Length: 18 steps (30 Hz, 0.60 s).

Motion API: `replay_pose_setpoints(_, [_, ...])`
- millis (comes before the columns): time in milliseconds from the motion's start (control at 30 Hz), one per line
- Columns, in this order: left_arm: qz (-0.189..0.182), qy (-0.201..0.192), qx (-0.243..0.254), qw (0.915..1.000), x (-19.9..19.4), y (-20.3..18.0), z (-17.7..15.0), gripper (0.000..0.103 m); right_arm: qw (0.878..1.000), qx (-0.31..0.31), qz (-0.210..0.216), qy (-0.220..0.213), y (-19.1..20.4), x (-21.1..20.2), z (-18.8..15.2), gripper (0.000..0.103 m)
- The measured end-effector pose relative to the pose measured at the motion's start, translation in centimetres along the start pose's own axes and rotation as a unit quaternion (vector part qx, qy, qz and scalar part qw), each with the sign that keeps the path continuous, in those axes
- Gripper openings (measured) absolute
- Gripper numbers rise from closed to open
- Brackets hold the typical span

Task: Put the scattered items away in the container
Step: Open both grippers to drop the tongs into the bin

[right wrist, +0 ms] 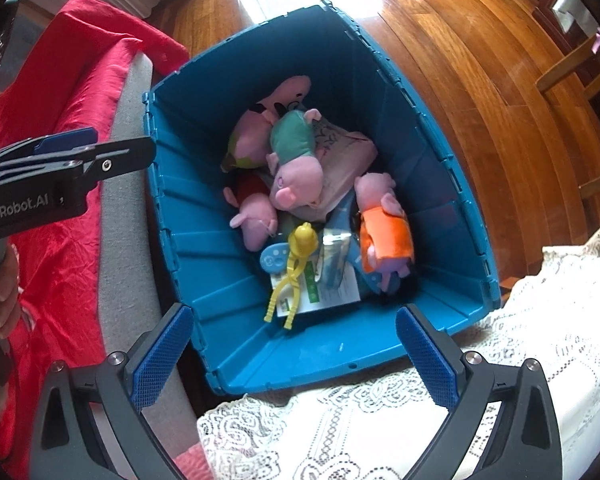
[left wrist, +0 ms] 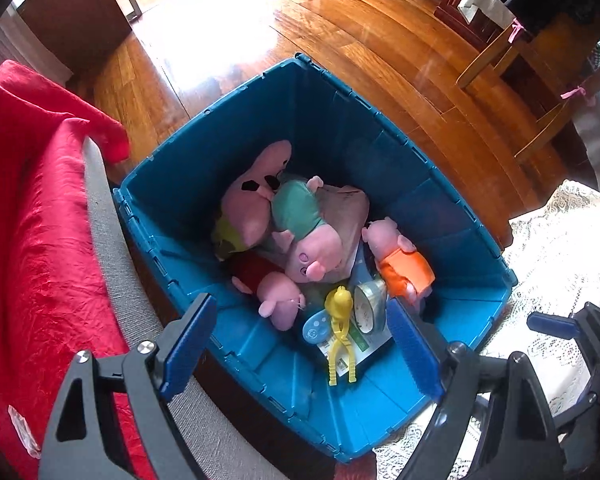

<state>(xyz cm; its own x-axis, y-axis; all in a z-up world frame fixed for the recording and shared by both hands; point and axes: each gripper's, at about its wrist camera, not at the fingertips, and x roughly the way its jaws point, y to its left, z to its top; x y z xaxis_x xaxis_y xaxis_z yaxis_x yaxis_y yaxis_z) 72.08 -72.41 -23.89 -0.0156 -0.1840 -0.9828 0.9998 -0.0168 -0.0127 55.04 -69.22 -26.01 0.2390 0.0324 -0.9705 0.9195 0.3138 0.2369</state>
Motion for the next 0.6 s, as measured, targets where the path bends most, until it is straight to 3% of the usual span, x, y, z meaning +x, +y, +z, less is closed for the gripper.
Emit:
replay_pose_setpoints(267, [0.003,0.036,0.007,0.9993,1.7,0.3,-1.0,0.087,0.999,0.011,-0.013,0.032,-0.1,1.6,-0.2,0.103])
replay_pose_setpoints(600, [-0.003,0.039,0.013,0.9992,2.2,0.2,-1.4,0.087,0.999,0.019,-0.023,0.034,-0.7,2.4,-0.2,0.103])
